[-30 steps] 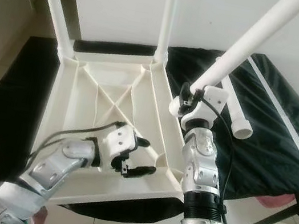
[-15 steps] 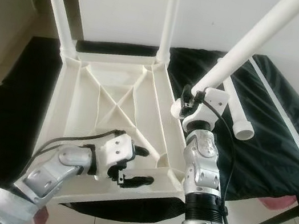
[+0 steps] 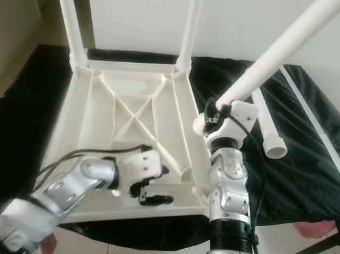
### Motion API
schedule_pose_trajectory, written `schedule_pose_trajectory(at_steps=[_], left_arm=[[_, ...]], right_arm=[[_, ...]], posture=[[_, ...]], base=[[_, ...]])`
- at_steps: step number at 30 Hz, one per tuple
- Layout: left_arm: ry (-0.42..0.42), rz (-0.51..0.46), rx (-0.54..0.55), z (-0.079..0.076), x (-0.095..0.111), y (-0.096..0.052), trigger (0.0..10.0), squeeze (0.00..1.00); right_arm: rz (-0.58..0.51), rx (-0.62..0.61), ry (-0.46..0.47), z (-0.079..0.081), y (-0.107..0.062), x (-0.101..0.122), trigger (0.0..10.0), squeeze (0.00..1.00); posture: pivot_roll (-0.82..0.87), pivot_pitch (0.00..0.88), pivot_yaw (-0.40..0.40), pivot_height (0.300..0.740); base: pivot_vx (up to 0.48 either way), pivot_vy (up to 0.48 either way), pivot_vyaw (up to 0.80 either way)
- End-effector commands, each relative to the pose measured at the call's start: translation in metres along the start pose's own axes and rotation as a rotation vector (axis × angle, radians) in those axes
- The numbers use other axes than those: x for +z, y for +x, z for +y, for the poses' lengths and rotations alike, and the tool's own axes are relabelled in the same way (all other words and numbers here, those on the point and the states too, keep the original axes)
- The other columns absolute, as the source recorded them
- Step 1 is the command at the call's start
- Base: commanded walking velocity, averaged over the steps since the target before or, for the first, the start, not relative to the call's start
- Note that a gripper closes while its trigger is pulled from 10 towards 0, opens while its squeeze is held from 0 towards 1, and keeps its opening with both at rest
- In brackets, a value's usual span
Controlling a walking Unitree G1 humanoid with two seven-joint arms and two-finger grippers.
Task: Building children table
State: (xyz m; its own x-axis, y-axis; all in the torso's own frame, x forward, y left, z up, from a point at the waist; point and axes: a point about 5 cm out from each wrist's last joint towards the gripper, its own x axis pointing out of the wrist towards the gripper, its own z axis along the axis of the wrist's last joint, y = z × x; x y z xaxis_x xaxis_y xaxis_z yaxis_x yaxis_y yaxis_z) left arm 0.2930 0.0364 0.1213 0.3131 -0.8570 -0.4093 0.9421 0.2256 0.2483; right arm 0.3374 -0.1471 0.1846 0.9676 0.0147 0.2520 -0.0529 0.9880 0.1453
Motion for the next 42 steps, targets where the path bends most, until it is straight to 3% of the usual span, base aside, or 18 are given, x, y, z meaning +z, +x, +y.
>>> schedule_pose_trajectory(at_steps=[1,5,9,12,17,22,31,35,36,39,40,42], left_arm=[[-0.038,0.089,0.408,0.023,-0.016,-0.005,10.0,0.00],[-0.046,0.100,0.448,0.028,-0.016,-0.004,10.0,0.00],[-0.055,0.130,0.577,0.042,-0.014,-0.005,10.0,0.00],[-0.005,0.165,0.687,0.051,-0.011,-0.002,10.0,0.00],[0.074,0.197,0.753,0.057,-0.005,0.002,10.0,0.00],[0.094,0.164,0.881,0.072,0.011,0.004,10.0,0.00],[0.080,0.137,0.992,0.087,0.019,-0.004,10.0,0.00],[0.050,0.080,1.019,0.091,0.024,-0.009,10.0,0.00],[0.020,0.020,1.013,0.091,0.027,-0.011,10.0,0.00],[-0.001,-0.040,0.987,0.090,0.030,-0.011,10.0,0.00],[0.003,-0.076,0.974,0.089,0.033,-0.012,10.0,0.00],[-0.067,-0.232,0.853,0.083,0.041,-0.016,10.0,0.00]], right_arm=[[0.006,-0.006,-0.001,-0.001,0.000,0.000,10.0,0.00],[0.008,-0.010,0.004,-0.001,0.000,0.000,10.0,0.00],[0.024,-0.034,0.021,-0.004,0.000,0.000,10.0,0.00],[0.038,-0.062,0.017,-0.006,0.001,-0.001,10.0,0.00],[0.048,-0.080,0.016,-0.007,0.001,-0.001,10.0,0.00],[0.076,-0.123,-0.011,-0.010,0.001,0.000,10.0,0.00],[0.071,-0.111,-0.024,-0.010,-0.005,0.005,10.0,0.00],[0.080,-0.105,-0.032,-0.007,-0.014,0.009,10.0,0.00],[0.086,-0.110,-0.037,-0.006,-0.019,0.010,10.0,0.00],[0.111,-0.120,-0.050,-0.006,-0.025,0.009,10.0,0.00],[0.137,-0.130,-0.064,-0.007,-0.029,0.008,10.0,0.00],[0.174,-0.146,-0.099,-0.008,-0.037,0.010,10.0,0.00]], posture=[[0.01,0.000,0.000,0.740],[0.01,0.000,0.000,0.740],[0.00,0.000,0.006,0.740],[0.00,0.000,0.010,0.740],[0.00,0.000,0.012,0.740],[-0.02,0.000,0.028,0.740],[-0.03,0.000,0.035,0.740],[-0.03,0.000,0.036,0.740],[-0.04,0.001,0.039,0.740],[-0.04,0.006,0.038,0.740],[-0.04,0.012,0.040,0.740],[-0.05,0.017,0.040,0.740]], base=[[0.000,0.000,0.00],[0.000,0.000,0.00],[0.000,0.000,0.00],[0.000,0.000,0.00],[0.000,0.000,0.00],[0.000,0.000,0.00],[0.000,0.000,0.00],[0.000,0.000,0.00],[0.000,0.000,0.00],[0.000,0.000,0.00],[0.000,0.000,0.00],[0.000,0.000,0.00]])
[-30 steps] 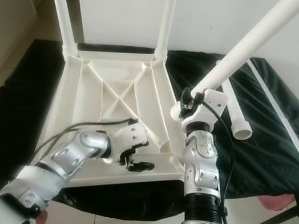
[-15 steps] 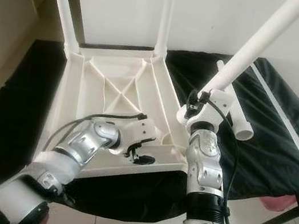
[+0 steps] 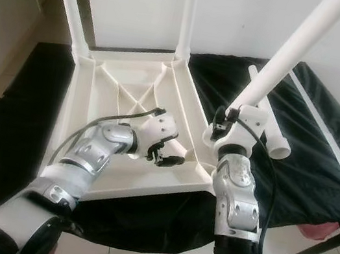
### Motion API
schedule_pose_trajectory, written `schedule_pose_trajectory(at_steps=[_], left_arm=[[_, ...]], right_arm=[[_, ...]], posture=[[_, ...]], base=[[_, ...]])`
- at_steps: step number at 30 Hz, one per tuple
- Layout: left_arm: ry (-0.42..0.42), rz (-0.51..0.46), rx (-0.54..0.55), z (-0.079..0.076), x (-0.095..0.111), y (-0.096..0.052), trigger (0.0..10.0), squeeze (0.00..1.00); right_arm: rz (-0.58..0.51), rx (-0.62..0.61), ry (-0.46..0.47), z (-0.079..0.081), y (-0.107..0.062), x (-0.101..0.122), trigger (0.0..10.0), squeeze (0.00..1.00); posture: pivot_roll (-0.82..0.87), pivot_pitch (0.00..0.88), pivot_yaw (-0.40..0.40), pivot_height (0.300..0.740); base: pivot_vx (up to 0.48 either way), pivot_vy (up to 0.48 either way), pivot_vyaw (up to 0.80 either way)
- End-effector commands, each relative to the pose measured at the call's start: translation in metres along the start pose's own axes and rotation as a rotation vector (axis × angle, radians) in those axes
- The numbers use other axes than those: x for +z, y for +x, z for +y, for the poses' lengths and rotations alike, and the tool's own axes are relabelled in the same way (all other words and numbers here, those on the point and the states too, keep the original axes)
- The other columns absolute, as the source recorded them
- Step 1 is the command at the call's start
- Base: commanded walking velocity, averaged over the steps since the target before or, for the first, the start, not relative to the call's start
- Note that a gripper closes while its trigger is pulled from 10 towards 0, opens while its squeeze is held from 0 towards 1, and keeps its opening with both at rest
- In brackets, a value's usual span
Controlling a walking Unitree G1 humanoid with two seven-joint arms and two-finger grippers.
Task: Building children table
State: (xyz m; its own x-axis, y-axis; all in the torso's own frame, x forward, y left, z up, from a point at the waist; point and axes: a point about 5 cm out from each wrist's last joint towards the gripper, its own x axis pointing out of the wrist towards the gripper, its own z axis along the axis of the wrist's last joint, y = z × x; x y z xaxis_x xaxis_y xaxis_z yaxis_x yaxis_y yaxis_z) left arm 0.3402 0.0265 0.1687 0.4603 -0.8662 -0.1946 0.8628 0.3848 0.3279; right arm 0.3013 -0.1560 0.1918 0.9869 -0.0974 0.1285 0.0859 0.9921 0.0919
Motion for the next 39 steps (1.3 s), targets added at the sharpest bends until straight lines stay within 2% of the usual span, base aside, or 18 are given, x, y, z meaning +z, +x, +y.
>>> schedule_pose_trajectory(at_steps=[1,2,5,9,11,16,23,30,35,37,39], left_arm=[[-0.054,-0.098,0.631,0.030,0.005,-0.016,10.0,0.00],[-0.069,-0.128,0.610,0.029,0.006,-0.018,10.0,0.00],[-0.069,-0.128,0.610,0.029,0.006,-0.018,10.0,0.00],[-0.100,-0.232,0.451,0.014,0.009,-0.025,10.0,0.00],[-0.100,-0.232,0.451,0.014,0.009,-0.025,10.0,0.00],[-0.105,-0.258,0.344,0.003,0.009,-0.028,10.0,0.00],[-0.093,-0.261,0.276,-0.008,0.008,-0.027,10.0,0.00],[-0.051,-0.191,0.285,-0.012,0.000,-0.025,10.0,0.00],[-0.036,-0.102,0.319,-0.011,-0.011,-0.021,10.0,0.00],[-0.045,-0.046,0.340,-0.010,-0.017,-0.020,10.0,0.00],[-0.045,-0.046,0.340,-0.010,-0.017,-0.020,10.0,0.00]], right_arm=[[0.069,-0.024,-0.034,-0.003,-0.005,-0.007,10.0,0.00],[0.070,-0.021,-0.044,-0.003,-0.007,-0.005,10.0,0.00],[0.070,-0.021,-0.044,-0.003,-0.007,-0.005,10.0,0.00],[0.065,0.040,-0.084,0.000,-0.028,0.006,10.0,0.00],[0.065,0.040,-0.084,0.000,-0.028,0.006,10.0,0.00],[0.028,0.059,-0.090,-0.004,-0.045,0.020,10.0,0.00],[0.004,0.041,-0.094,-0.004,-0.059,0.028,10.0,0.00],[-0.085,-0.013,-0.107,-0.010,-0.058,0.036,10.0,0.00],[-0.129,-0.070,-0.096,-0.015,-0.044,0.043,10.0,0.00],[-0.152,-0.106,-0.095,-0.020,-0.033,0.048,10.0,0.00],[-0.152,-0.106,-0.095,-0.020,-0.033,0.048,10.0,0.00]], posture=[[-0.05,0.017,0.040,0.740],[-0.05,0.019,0.040,0.740],[-0.05,0.019,0.040,0.740],[-0.05,0.024,0.036,0.740],[-0.05,0.024,0.036,0.740],[-0.06,0.021,0.030,0.740],[-0.06,0.014,0.029,0.740],[-0.06,0.008,0.026,0.740],[-0.06,0.003,0.025,0.740],[-0.05,0.000,0.025,0.740],[-0.05,0.000,0.025,0.740]], base=[[0.000,0.000,0.00],[0.000,0.000,0.00],[0.000,0.000,0.00],[0.000,0.000,0.00],[0.000,0.000,0.00],[0.000,0.000,0.00],[0.000,0.000,0.00],[0.000,0.000,0.00],[0.000,0.000,0.00],[0.000,0.000,0.00],[0.000,0.000,0.00]])
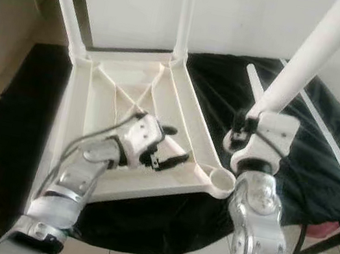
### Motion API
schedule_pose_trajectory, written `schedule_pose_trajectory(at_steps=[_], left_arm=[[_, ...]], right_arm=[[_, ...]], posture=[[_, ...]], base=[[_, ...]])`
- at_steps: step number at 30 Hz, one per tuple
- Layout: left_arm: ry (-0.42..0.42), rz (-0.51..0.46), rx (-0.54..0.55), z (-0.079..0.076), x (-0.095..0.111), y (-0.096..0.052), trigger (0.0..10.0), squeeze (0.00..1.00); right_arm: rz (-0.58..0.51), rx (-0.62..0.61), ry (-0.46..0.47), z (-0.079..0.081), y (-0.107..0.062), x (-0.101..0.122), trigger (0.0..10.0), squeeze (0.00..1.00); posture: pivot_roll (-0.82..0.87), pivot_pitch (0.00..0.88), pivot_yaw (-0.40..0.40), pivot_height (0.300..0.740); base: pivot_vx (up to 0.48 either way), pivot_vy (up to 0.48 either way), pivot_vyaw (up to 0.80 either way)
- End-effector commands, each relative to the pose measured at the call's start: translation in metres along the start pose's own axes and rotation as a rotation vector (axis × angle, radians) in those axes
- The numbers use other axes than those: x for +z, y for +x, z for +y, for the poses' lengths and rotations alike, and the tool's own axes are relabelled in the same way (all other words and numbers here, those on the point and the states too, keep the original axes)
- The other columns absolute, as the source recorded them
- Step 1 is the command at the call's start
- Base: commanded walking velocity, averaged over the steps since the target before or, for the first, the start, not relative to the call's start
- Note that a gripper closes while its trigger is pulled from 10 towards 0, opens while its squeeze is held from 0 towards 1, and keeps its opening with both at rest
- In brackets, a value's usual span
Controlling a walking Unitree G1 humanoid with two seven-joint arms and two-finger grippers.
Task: Building children table
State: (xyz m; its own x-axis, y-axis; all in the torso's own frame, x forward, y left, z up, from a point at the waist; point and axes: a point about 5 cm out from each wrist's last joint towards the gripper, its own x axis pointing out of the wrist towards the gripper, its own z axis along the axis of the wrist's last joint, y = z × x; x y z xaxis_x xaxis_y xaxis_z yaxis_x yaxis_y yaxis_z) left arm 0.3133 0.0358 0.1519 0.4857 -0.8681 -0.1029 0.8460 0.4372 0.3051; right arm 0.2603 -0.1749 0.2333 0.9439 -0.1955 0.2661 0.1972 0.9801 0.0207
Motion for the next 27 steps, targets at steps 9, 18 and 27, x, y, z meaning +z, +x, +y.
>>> schedule_pose_trajectory(at_steps=[9,18,27], left_arm=[[-0.020,0.117,0.268,0.013,-0.015,-0.002,10.0,0.00],[0.048,0.163,0.249,0.012,-0.019,-0.002,10.0,0.00],[0.117,0.296,0.414,0.027,-0.032,-0.007,10.0,0.00]], right_arm=[[-0.029,-0.027,-0.009,-0.005,0.018,-0.002,10.0,0.00],[-0.044,-0.034,-0.010,-0.007,0.029,-0.001,10.0,0.00],[-0.043,-0.041,0.003,-0.004,0.030,-0.005,10.0,0.00]], posture=[[-0.04,0.000,0.024,0.740],[-0.03,0.000,0.023,0.740],[-0.04,0.000,0.033,0.740]], base=[[0.000,0.000,0.00],[0.000,0.000,0.00],[0.000,0.000,0.00]])
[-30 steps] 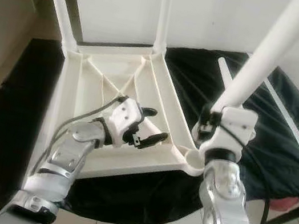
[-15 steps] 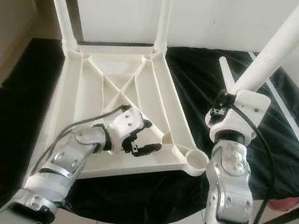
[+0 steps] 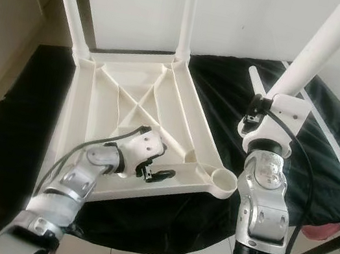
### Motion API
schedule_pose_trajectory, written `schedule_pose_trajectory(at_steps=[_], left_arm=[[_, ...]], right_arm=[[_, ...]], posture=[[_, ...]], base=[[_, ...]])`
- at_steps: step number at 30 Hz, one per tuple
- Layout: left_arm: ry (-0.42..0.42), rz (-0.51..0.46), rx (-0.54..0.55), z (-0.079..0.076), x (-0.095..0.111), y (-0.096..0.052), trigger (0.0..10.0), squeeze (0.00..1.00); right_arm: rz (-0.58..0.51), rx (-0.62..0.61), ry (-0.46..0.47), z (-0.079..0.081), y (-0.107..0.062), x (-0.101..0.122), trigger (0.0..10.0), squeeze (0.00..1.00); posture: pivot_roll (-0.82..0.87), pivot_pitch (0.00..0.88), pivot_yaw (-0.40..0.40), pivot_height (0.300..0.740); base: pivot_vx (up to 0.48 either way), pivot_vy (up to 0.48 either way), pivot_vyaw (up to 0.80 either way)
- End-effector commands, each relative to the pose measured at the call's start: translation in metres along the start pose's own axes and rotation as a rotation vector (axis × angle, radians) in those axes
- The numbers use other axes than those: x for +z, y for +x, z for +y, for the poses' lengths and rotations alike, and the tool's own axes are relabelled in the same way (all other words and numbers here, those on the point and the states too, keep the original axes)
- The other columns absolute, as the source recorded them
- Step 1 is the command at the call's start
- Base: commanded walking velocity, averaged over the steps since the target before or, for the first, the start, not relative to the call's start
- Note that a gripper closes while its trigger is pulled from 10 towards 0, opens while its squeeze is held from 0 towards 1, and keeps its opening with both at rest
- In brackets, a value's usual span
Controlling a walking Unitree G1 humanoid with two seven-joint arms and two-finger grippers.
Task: Building children table
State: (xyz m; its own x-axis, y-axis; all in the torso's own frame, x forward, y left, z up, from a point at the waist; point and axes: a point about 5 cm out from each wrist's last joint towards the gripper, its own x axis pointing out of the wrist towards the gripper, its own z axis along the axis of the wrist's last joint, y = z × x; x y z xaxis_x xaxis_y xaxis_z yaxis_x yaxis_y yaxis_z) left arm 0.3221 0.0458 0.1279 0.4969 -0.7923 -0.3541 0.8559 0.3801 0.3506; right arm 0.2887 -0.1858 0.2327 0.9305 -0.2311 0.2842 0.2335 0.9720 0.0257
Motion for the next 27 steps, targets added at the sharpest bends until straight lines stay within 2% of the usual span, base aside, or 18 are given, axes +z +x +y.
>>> schedule_pose_trajectory(at_steps=[1,4,8,10,12,13,15,19,27], left_arm=[[0.017,0.086,0.503,0.025,-0.010,-0.005,10.0,0.00],[0.068,0.155,0.652,0.038,-0.011,-0.007,10.0,0.00],[0.082,0.173,0.718,0.044,-0.010,-0.009,10.0,0.00],[0.041,0.196,0.833,0.059,-0.008,-0.013,10.0,0.00],[0.041,0.196,0.833,0.059,-0.008,-0.013,10.0,0.00],[-0.001,0.208,0.914,0.069,-0.005,-0.017,10.0,0.00],[-0.021,0.208,0.962,0.074,-0.003,-0.020,10.0,0.00],[-0.045,0.225,1.020,0.081,-0.004,-0.024,10.0,0.00],[-0.073,0.212,1.014,0.083,-0.003,-0.024,10.0,0.00]], right_arm=[[-0.023,-0.006,0.009,0.001,0.001,0.003,10.0,0.00],[-0.024,-0.013,0.010,0.000,0.001,0.001,10.0,0.00],[-0.024,-0.017,0.010,-0.001,0.002,0.001,10.0,0.00],[-0.021,-0.021,0.016,0.000,0.002,0.000,10.0,0.00],[-0.021,-0.021,0.016,0.000,0.002,0.000,10.0,0.00],[-0.019,-0.022,0.019,0.001,0.003,-0.001,10.0,0.00],[-0.019,-0.022,0.021,0.001,0.003,-0.001,10.0,0.00],[-0.019,-0.029,0.023,0.000,0.003,-0.002,10.0,0.00],[-0.013,-0.038,0.025,-0.001,0.002,-0.005,10.0,0.00]], posture=[[-0.04,0.000,0.034,0.740],[-0.04,0.000,0.036,0.740],[-0.04,0.000,0.036,0.740],[-0.03,0.000,0.036,0.740],[-0.03,0.000,0.036,0.740],[-0.03,0.000,0.035,0.740],[-0.03,0.000,0.037,0.740],[-0.03,0.000,0.040,0.740],[-0.03,0.000,0.045,0.740]], base=[[0.000,0.000,0.00],[0.000,0.000,0.00],[0.000,0.000,0.00],[0.000,0.000,0.00],[0.000,0.000,0.00],[0.000,0.000,0.00],[0.000,0.000,0.00],[0.000,0.000,0.00],[0.000,0.000,0.00]])
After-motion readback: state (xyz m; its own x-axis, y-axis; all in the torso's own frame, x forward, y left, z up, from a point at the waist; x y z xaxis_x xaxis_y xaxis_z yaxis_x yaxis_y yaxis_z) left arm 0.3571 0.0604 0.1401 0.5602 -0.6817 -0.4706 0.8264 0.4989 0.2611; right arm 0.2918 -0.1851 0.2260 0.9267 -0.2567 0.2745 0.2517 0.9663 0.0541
